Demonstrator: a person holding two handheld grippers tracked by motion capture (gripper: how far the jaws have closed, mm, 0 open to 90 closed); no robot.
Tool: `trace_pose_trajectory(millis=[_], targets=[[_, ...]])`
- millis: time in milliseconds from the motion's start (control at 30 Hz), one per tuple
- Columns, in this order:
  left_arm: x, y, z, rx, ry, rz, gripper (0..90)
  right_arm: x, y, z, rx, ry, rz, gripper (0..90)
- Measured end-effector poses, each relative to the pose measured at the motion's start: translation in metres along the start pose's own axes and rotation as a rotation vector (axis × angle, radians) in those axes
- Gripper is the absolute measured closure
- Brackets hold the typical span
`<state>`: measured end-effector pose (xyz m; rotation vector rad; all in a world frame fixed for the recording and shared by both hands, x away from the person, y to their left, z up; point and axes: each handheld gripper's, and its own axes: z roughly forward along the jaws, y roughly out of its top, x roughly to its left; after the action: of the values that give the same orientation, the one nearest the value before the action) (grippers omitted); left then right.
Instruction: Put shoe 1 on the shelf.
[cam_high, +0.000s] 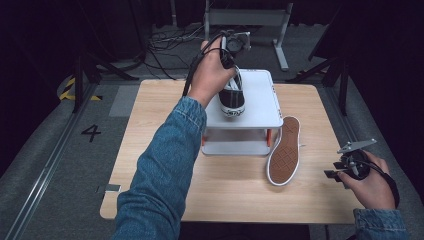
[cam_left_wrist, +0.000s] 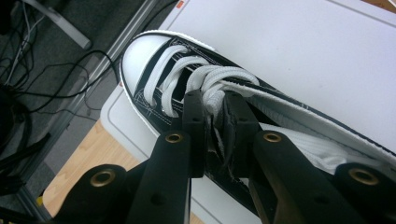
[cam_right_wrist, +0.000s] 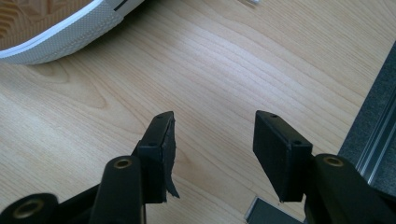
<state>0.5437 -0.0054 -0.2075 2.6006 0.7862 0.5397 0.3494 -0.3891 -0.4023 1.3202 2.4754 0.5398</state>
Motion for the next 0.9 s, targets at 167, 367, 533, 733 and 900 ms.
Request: trace_pose_trajectory(millis=[167, 367, 533, 733, 900], targets=[[-0.004, 0.000, 0.009, 0.020, -0.034, 0.004, 80.5, 0.002, 0.002, 0.003, 0.006, 0.005, -0.012, 48.9], [-0.006, 0.000, 0.011, 0.026, -0.043, -0.001, 80.1, 0.003, 0.002, 0.002, 0.003, 0.003, -0.013, 48.7], [-0.006, -0.001, 0.013, 0.013, -0.058, -0.028, 80.0, 0.004, 0.004, 0.002, 0.002, 0.003, -0.020, 48.5], [-0.014, -0.002, 0.013, 0.016, -0.030, -0.007, 78.6, 0.004, 0.004, 0.003, 0.003, 0.002, -0.020, 48.3], [-0.008, -0.008, 0.011, -0.002, -0.035, -0.031, 63.4, 0.005, 0.006, 0.005, 0.005, 0.008, -0.022, 48.1]])
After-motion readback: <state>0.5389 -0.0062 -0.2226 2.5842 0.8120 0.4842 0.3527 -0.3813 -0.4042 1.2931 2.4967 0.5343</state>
